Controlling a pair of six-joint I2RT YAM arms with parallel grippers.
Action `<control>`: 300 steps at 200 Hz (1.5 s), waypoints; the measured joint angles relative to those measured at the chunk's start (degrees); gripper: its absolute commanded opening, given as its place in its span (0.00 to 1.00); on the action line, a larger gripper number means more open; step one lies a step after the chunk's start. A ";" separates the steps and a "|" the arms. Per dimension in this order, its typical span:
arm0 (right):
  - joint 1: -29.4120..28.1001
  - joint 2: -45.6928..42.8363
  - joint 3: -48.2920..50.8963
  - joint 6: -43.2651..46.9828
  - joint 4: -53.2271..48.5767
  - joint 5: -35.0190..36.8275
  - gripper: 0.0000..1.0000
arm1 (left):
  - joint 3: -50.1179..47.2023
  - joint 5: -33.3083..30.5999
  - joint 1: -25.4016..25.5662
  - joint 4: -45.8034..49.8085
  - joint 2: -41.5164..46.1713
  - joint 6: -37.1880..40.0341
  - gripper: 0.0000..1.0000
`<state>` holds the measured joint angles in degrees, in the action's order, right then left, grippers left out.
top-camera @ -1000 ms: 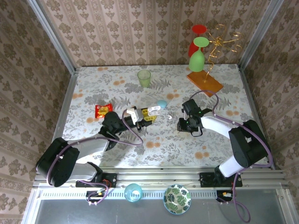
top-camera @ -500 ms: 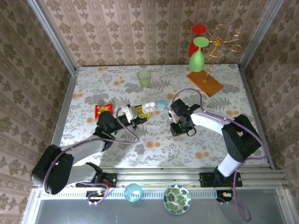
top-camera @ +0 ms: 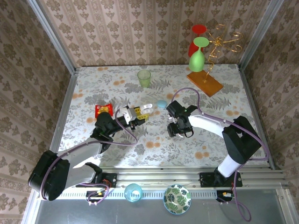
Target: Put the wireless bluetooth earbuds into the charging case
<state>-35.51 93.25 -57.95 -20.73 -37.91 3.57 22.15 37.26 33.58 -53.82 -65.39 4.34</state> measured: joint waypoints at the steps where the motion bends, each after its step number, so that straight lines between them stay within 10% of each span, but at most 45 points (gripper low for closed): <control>1: -0.02 -0.07 0.00 -0.22 0.02 0.15 0.64 | 0.00 0.00 0.02 0.02 0.02 0.00 0.08; 300: 2.45 -5.97 2.93 -1.84 -0.61 -8.85 0.43 | -0.44 -0.24 -0.37 0.94 -0.04 0.09 0.08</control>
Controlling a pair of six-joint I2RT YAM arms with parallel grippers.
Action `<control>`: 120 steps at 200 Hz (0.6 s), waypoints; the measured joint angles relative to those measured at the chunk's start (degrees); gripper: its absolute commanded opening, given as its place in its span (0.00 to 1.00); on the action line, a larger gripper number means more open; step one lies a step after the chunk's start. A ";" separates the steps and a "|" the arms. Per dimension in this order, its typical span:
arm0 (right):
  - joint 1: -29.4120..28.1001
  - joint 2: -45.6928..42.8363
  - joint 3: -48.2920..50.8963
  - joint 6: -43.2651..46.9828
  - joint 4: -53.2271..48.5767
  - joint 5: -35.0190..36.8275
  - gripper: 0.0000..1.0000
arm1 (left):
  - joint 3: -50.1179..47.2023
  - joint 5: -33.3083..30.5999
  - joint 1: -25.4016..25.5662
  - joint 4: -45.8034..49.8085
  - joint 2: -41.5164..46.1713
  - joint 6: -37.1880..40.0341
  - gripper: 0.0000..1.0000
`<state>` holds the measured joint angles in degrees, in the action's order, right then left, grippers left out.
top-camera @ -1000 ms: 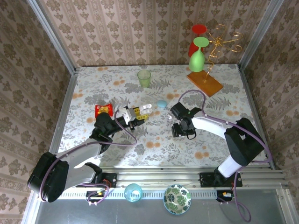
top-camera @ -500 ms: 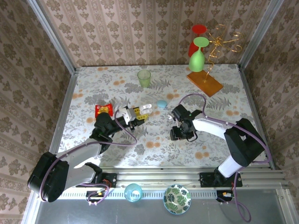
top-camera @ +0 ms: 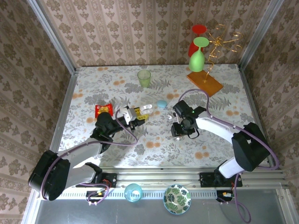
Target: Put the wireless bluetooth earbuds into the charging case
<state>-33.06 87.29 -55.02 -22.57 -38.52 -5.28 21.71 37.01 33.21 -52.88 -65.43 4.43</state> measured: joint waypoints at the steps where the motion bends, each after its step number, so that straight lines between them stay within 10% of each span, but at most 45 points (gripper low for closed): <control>1: -0.02 0.04 -0.09 0.09 -0.04 0.11 0.43 | 0.00 -0.04 0.00 0.02 0.07 0.00 0.08; 120: -9.11 17.68 -14.38 10.51 -15.56 12.13 0.37 | -1.95 -2.93 -2.19 5.11 10.23 0.76 0.09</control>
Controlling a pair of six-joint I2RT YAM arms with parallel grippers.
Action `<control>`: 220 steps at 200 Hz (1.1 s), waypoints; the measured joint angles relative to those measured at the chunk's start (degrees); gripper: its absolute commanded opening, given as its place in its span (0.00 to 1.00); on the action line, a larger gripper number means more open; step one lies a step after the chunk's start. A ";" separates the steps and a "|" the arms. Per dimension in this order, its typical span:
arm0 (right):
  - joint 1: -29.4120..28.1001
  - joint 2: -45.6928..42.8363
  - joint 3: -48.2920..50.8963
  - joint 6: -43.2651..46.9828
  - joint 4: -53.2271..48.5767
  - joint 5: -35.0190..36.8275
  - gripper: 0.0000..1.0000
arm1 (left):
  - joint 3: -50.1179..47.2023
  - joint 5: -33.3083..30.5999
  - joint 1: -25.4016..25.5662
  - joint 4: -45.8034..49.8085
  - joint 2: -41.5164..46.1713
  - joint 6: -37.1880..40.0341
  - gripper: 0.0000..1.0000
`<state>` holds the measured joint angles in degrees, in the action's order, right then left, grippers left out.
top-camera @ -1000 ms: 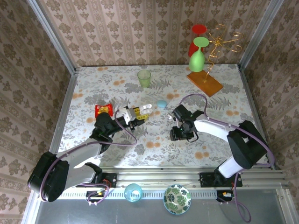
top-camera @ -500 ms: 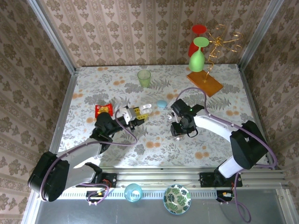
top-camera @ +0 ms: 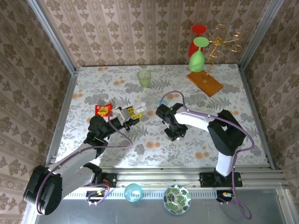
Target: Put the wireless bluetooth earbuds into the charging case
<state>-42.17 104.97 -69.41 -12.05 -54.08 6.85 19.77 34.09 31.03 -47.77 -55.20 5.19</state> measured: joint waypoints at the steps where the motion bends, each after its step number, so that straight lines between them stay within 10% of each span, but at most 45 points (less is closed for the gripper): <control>1: -0.04 0.09 -0.04 0.02 -0.04 0.07 0.37 | 0.00 -0.07 0.00 0.02 0.04 0.02 0.09; 220: -2.25 6.16 -3.30 4.79 -4.83 5.35 0.23 | -0.70 -0.52 -0.39 1.18 0.26 0.31 0.09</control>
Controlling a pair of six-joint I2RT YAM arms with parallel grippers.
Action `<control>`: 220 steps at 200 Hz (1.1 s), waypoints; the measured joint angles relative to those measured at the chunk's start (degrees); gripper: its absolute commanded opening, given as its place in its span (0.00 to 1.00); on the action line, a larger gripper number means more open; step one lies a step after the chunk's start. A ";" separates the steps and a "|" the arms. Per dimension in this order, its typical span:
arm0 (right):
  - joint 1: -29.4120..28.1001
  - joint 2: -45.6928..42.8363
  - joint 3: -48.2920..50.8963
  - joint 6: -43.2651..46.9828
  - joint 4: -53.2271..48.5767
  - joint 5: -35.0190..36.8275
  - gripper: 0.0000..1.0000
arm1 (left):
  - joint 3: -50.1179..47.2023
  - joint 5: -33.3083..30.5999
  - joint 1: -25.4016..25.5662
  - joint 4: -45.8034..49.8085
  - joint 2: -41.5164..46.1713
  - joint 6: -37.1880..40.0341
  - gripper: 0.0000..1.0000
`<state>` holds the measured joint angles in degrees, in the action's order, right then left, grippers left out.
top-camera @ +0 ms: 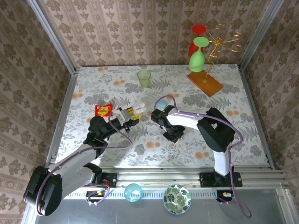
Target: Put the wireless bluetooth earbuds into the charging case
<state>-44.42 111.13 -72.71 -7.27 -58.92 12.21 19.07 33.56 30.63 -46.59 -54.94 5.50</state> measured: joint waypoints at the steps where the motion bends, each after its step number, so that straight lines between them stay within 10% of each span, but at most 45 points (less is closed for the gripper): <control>1: 0.00 0.00 0.00 0.00 0.00 0.04 0.23 | 0.00 -0.02 0.00 0.00 0.00 0.02 0.09; 87: 6.08 -10.43 1.75 -0.85 3.96 -6.67 0.22 | -0.07 0.07 -0.35 -1.75 -2.32 0.07 0.09; 220: 15.45 -35.78 8.57 -14.49 41.24 -48.19 0.23 | -0.26 1.57 0.07 -16.59 -14.91 -3.43 0.08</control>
<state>-28.97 75.35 -64.14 -21.76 -17.67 -35.99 18.81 35.14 30.70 -63.18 -69.84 2.07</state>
